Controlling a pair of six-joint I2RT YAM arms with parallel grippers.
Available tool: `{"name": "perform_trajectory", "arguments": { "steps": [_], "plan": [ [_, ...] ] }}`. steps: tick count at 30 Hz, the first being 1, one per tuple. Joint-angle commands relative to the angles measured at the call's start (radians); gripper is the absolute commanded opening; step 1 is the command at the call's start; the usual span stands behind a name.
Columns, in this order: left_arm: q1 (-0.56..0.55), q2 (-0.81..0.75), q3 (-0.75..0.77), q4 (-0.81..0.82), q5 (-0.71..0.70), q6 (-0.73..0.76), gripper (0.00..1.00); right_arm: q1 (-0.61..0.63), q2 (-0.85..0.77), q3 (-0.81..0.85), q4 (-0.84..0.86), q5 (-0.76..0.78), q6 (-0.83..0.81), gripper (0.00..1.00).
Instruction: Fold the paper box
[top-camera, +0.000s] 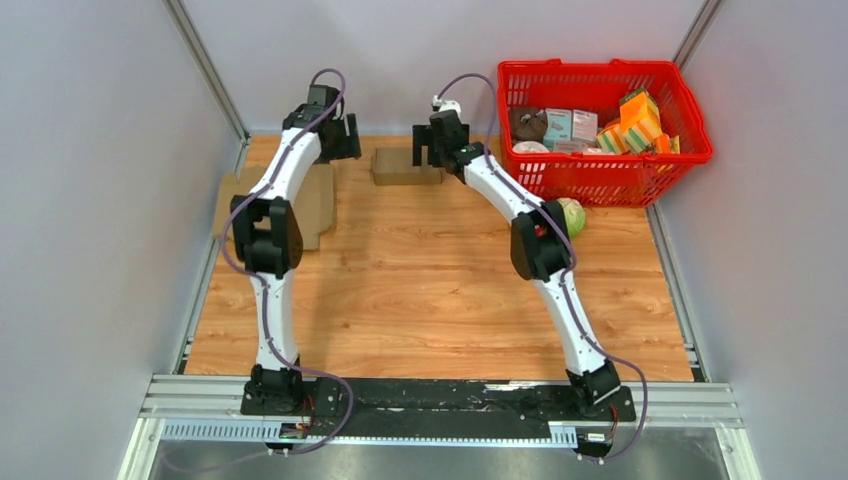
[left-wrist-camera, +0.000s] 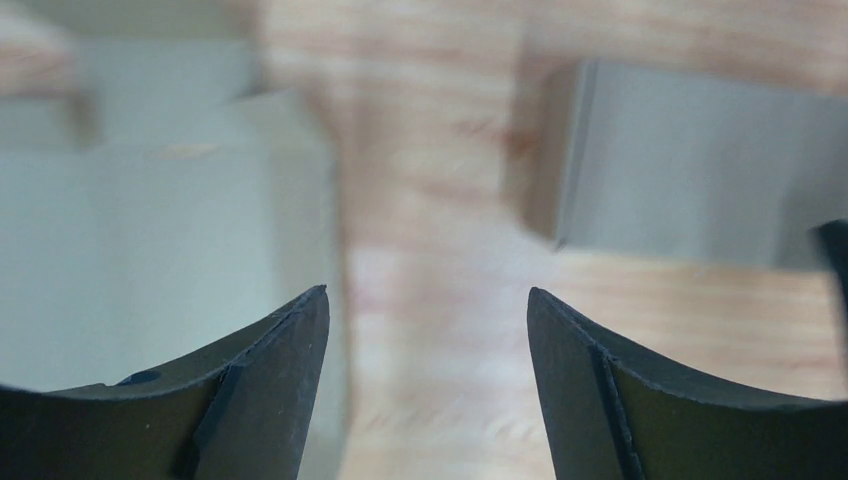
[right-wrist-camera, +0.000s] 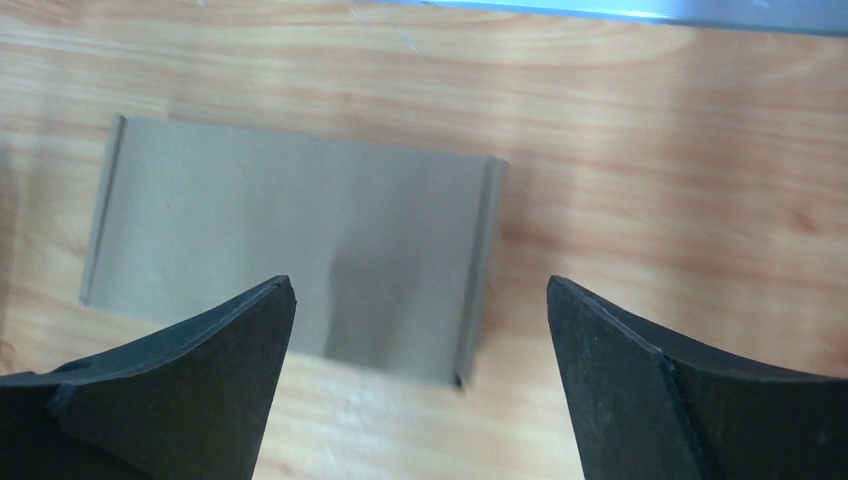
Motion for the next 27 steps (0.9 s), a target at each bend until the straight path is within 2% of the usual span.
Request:
{"name": "perform_trajectory", "arguments": {
  "steps": [1, 5, 9, 15, 18, 22, 23, 25, 27],
  "plan": [
    [0.02, -0.259, -0.214, -0.132, -0.241, 0.175, 0.8, 0.012, -0.313, -0.123, -0.112, 0.149, -0.087, 1.0],
    [0.003, -0.254, -0.328, -0.195, -0.336, 0.18, 0.79, 0.034, -0.508, -0.311, -0.155, 0.199, -0.087, 1.0],
    [-0.023, -0.27, -0.44, -0.105, -0.332, 0.195, 0.79, 0.063, -0.702, -0.567, -0.137, 0.163, -0.054, 1.0],
    [-0.063, -0.213, -0.438, -0.077, -0.392, 0.201, 0.8, 0.127, -0.936, -0.838, -0.097, 0.13, -0.012, 1.0],
    [-0.081, -0.199, -0.441, -0.067, -0.438, 0.209, 0.79, 0.158, -0.993, -0.953, -0.103, 0.122, 0.008, 1.0],
    [-0.084, -0.127, -0.366, -0.152, -0.467, 0.2, 0.69, 0.201, -1.042, -1.04, -0.135, 0.139, 0.028, 1.0],
    [-0.084, -0.103, -0.332, -0.233, -0.485, 0.195, 0.6, 0.21, -1.052, -1.054, -0.161, 0.14, 0.032, 1.0],
    [-0.086, -0.044, -0.257, -0.281, -0.487, 0.197, 0.56, 0.216, -1.093, -1.069, -0.177, 0.137, 0.048, 1.0],
    [-0.084, -0.023, -0.206, -0.332, -0.514, 0.198, 0.45, 0.227, -1.13, -1.098, -0.175, 0.142, 0.052, 1.0]
  ]
}}
